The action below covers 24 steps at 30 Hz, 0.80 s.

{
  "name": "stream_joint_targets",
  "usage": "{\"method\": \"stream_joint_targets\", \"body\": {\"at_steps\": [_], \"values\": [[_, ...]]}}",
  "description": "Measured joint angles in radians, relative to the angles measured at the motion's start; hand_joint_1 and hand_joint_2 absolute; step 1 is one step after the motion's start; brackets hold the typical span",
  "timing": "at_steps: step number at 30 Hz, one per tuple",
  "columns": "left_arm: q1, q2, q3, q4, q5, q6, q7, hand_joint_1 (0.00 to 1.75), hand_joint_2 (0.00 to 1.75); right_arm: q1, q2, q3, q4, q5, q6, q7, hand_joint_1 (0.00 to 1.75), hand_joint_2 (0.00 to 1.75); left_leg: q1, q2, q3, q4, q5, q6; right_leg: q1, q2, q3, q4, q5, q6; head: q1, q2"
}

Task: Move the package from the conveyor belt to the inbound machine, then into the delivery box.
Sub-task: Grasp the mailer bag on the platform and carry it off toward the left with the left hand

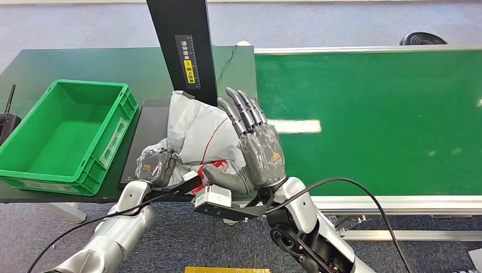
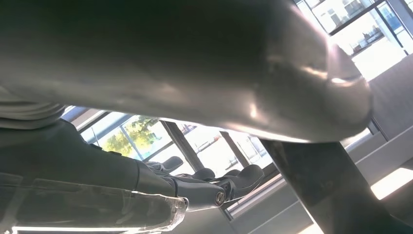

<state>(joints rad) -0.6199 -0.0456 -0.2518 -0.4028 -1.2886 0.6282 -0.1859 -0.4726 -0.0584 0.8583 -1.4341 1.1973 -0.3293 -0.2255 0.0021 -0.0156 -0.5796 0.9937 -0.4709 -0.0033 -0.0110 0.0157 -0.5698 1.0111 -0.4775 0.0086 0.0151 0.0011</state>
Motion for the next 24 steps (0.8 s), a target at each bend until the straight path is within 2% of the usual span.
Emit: {"method": "stream_joint_targets", "body": {"at_steps": [8,16,24], "values": [[-0.008,-0.010,0.017,-0.058,-0.001,0.066,-0.065,1.75,1.75,0.000,0.004,0.000,0.011,-0.018,-0.023,-0.009,0.00,0.00,0.000,0.000,0.000,0.000,0.000,0.000,0.000,0.000,0.000,0.000,0.000,0.000,0.000,0.000],[-0.007,-0.027,0.033,-0.305,-0.020,0.072,-0.124,1.75,1.75,0.002,0.016,0.000,0.035,-0.032,-0.030,-0.014,0.00,0.00,0.000,0.000,0.000,0.000,0.000,0.000,0.000,0.000,-0.001,0.000,0.000,0.000,0.000,0.000],[-0.002,-0.028,0.022,-0.485,-0.037,0.072,-0.099,1.75,1.75,0.005,0.028,-0.002,0.072,-0.054,-0.047,-0.023,0.00,0.00,0.000,0.000,0.000,0.000,0.000,0.000,0.000,0.000,0.000,0.000,0.000,0.000,0.000,0.000]]}}
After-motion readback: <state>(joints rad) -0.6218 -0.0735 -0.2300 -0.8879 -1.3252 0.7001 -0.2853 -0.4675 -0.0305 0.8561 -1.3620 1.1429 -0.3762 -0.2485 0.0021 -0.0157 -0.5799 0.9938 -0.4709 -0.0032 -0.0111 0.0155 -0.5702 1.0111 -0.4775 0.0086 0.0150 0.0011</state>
